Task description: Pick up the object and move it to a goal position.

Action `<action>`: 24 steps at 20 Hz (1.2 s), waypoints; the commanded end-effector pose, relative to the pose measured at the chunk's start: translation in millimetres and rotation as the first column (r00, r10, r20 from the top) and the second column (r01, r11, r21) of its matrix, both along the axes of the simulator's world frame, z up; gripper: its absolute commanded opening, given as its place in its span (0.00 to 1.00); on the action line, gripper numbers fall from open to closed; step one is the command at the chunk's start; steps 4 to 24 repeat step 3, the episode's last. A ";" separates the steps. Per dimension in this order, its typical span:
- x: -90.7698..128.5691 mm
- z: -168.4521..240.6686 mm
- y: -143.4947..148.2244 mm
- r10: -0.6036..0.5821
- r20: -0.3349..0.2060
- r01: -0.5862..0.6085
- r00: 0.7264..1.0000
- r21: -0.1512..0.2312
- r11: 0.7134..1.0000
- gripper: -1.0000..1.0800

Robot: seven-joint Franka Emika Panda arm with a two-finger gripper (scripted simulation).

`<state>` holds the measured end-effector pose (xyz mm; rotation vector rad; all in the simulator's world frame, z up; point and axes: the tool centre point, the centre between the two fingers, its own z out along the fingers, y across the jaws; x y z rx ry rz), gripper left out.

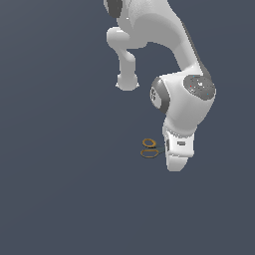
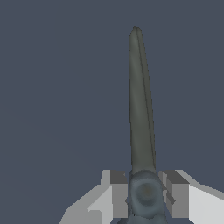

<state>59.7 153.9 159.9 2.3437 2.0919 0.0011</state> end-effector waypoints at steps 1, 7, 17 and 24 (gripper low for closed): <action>0.1 5.3 6.3 -0.003 -0.001 0.003 1.000 -0.001 1.000 0.00; 0.1 6.4 7.8 -0.003 -0.001 0.003 1.000 -0.001 1.000 0.00; 0.1 6.4 7.8 -0.003 -0.001 0.003 1.000 -0.001 1.000 0.00; 0.1 6.4 7.8 -0.003 -0.001 0.003 1.000 -0.001 1.000 0.00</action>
